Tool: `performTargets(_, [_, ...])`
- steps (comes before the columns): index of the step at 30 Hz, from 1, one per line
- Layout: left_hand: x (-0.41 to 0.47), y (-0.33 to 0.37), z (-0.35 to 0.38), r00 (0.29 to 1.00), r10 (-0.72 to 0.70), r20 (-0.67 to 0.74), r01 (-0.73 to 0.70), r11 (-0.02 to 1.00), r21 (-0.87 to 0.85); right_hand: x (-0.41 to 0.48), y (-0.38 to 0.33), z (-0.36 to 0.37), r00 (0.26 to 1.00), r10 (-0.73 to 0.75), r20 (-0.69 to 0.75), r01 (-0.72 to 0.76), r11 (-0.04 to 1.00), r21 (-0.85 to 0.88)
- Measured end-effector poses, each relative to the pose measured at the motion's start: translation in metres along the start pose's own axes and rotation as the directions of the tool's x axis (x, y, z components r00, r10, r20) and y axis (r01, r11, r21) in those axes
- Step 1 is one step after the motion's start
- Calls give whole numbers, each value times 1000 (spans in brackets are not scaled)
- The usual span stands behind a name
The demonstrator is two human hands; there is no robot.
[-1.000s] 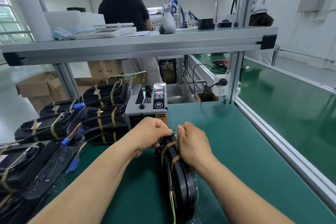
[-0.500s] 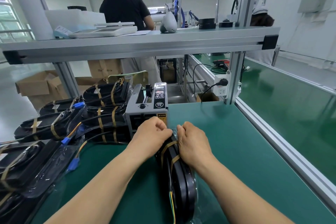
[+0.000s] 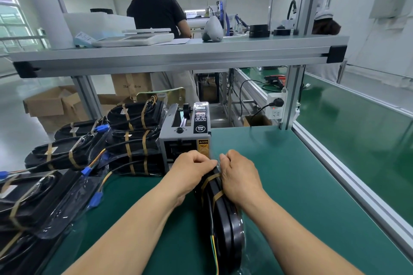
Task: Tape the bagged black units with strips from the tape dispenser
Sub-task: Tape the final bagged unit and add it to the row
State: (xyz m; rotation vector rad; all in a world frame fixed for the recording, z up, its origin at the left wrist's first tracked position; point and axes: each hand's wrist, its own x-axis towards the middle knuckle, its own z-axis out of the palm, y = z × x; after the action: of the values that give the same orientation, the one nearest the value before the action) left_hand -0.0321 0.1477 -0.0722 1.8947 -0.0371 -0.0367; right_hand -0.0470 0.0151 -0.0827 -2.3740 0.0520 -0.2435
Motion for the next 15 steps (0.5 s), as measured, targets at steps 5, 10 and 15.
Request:
performTargets(5, [0,-7,-9,996,-37,81,44,995,-92,-2,-4,2,1000,14,-18,-13,999,43])
performTargets(10, [1,-10,-13,994,-39,100,57,982,-178,-4,-6,2,999,29,-26,-26,995,93])
performTargets(15, [-3,-9,-15,995,-64,75,80,970,-229,-6,-9,4,999,38,-16,-36,995,98])
